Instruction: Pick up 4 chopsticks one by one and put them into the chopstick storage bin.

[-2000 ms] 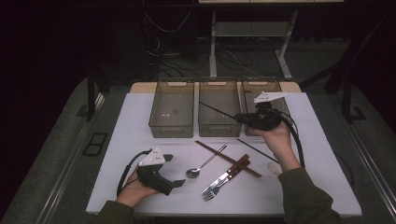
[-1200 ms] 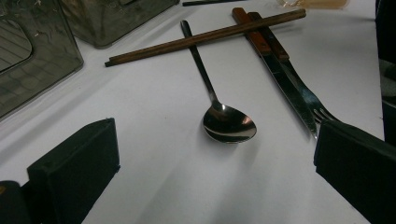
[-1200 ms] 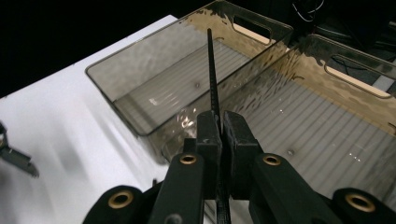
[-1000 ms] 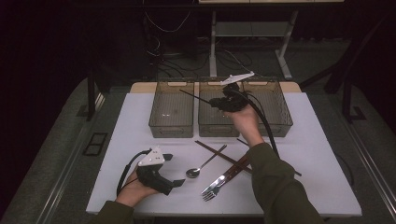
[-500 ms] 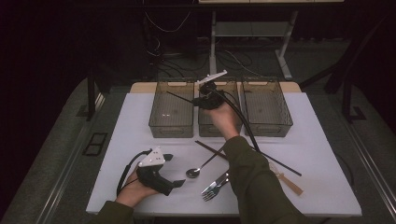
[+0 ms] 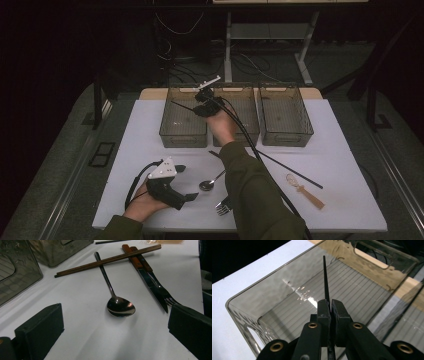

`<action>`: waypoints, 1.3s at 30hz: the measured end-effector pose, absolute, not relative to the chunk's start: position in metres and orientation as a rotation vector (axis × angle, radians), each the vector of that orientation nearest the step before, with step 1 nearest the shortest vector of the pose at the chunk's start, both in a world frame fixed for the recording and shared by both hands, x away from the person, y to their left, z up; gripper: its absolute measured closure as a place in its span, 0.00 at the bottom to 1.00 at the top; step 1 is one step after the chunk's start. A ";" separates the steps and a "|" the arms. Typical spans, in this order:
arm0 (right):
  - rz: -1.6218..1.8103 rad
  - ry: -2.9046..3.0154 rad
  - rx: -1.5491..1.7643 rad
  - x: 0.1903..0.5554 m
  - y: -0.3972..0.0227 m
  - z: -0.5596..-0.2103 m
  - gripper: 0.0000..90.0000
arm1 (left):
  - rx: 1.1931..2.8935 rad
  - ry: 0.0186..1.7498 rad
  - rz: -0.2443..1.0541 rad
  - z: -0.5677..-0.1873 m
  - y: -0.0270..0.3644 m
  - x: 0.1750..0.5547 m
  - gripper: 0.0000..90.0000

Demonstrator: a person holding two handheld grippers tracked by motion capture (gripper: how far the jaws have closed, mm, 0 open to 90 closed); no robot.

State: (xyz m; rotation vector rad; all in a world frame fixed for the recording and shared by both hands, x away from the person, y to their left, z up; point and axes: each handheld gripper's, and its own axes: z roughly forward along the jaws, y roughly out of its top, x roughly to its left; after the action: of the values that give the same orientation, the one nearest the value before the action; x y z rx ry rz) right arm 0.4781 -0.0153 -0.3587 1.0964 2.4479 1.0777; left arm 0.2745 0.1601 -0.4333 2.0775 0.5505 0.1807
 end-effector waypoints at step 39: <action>1.105 2.535 1.095 0.473 -0.018 -0.355 0.56 | 2.076 0.554 0.181 -0.434 0.161 0.275 0.00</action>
State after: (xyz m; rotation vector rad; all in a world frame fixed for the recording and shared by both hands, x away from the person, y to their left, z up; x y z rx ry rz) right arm 0.4728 -0.0178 -0.3554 1.0946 2.5352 1.1050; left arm 0.2752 0.1614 -0.4338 2.0762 0.5541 0.1806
